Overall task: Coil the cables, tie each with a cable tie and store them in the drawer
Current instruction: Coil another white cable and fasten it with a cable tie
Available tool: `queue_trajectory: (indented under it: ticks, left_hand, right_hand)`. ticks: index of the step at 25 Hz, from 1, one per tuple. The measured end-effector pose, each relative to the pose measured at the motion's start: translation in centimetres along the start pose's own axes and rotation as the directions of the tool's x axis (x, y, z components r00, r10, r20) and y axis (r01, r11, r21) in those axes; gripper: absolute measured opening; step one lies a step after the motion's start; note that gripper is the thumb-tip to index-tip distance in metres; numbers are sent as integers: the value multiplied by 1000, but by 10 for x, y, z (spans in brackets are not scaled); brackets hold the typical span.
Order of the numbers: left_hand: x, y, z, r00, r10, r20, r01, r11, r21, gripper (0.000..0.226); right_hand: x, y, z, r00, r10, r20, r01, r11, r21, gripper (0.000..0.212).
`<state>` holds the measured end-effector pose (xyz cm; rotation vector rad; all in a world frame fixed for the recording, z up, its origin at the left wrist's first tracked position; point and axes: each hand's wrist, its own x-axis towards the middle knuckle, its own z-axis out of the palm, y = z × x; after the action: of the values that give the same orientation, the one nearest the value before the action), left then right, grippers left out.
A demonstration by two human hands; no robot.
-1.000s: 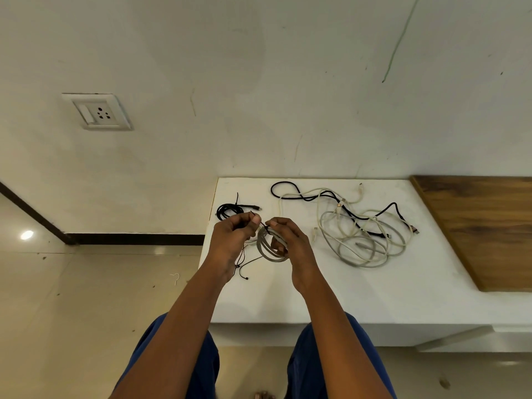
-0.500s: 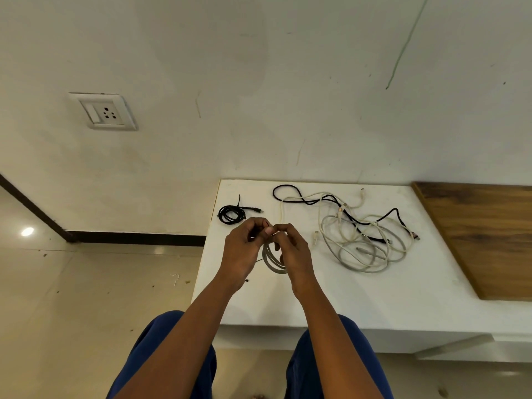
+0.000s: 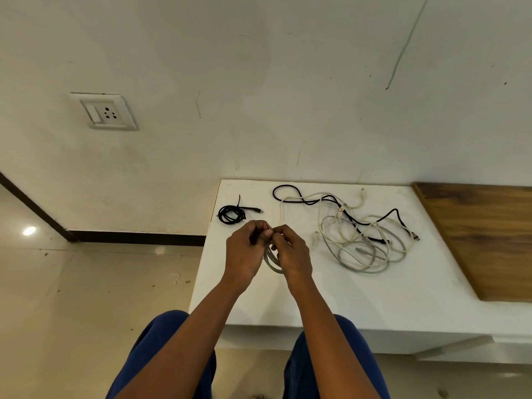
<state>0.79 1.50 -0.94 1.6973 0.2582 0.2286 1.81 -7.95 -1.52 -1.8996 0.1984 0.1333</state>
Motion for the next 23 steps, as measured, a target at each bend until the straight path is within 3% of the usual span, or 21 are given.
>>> queue_trajectory:
  ticks: [4, 7, 9, 11, 14, 16, 18, 23]
  left_hand:
    - [4, -4, 1, 999, -37, 24, 38, 999, -38, 18]
    - [12, -6, -5, 991, -87, 100, 101, 984, -149, 12]
    - [18, -8, -10, 981, -142, 135, 165, 969, -183, 19]
    - [23, -13, -12, 970, -231, 72, 238, 965, -109, 22]
    - [24, -15, -14, 913, -392, 110, 395, 918, -8, 8]
    - [22, -14, -12, 856, -471, 211, 494, 867, -70, 7]
    - [24, -13, -10, 857, -465, 221, 501, 852, -151, 12]
    - [44, -15, -8, 918, -392, 61, 395, 886, -243, 15]
  right_hand:
    - [-1, 5, 0, 1000, -15, 12, 15, 1000, -15, 19]
    - [0, 6, 0, 996, 68, 53, -79, 969, 234, 17]
    - [4, 7, -3, 985, 167, 46, -172, 898, 406, 16]
    - [8, 8, -8, 968, 245, 47, -226, 780, 584, 14]
    - [15, 10, -8, 945, 311, 99, -271, 581, 767, 15]
    - [20, 10, -5, 945, 297, 132, -276, 514, 812, 13]
    - [29, 8, -2, 949, 274, 154, -278, 500, 820, 13]
    - [53, 1, 10, 948, 276, 160, -287, 517, 807, 28]
